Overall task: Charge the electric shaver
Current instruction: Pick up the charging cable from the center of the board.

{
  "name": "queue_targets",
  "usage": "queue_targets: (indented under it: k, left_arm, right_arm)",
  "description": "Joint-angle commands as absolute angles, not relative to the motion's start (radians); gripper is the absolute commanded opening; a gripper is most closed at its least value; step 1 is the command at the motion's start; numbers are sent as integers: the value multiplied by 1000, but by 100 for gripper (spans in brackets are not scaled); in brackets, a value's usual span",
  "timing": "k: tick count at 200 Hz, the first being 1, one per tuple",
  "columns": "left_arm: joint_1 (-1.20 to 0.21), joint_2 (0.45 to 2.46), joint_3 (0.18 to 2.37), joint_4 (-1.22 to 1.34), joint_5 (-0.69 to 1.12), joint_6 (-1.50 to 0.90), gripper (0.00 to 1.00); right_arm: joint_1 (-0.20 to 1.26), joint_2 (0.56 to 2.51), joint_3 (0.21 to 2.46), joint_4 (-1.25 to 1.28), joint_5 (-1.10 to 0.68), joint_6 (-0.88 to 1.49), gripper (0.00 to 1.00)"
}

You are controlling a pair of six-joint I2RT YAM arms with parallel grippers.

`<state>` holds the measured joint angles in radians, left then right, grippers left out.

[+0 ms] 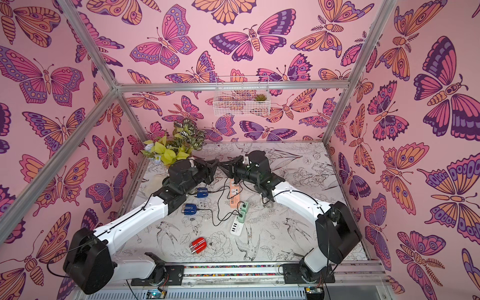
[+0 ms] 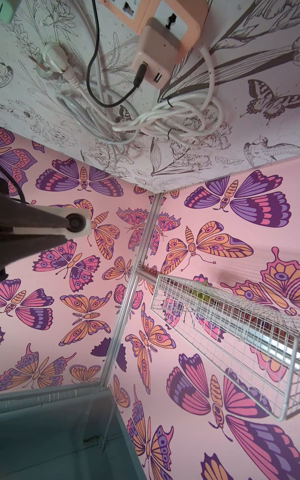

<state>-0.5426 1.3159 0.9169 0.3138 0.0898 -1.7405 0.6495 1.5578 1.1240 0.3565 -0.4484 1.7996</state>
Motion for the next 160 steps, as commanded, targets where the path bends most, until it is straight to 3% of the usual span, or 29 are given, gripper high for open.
queue_targets:
  k: [1,19,47,78,121,143,160]
  left_arm:
    - [-546,1319,903,331,119,-1744,0]
    - [-548,1325,907,331,125,-1746,0]
    - [-548,1328,904,334,135,-1746,0]
    - [-544,1317,887,334,144,-1747,0]
    - [-523,1312,876,326,193,-1749,30]
    - [-507,1311,870,318,220,-1753,33]
    - [-494,1315,870,312,240,-1759,29]
  right_arm:
    - [647,1565,1149,385,-443,1799,14]
    - [646,1565,1149,394,-444,1803,13]
    - [645,1565,1145,377,-446,1797,0]
    - [634,1546,1139,328,-465,1759,0]
    - [616,1528,1137,294,-499,1734,0]
    - [609,1526,1136,283,-512,1726,0]
    - [602,1523,1133,283,-523,1722,0]
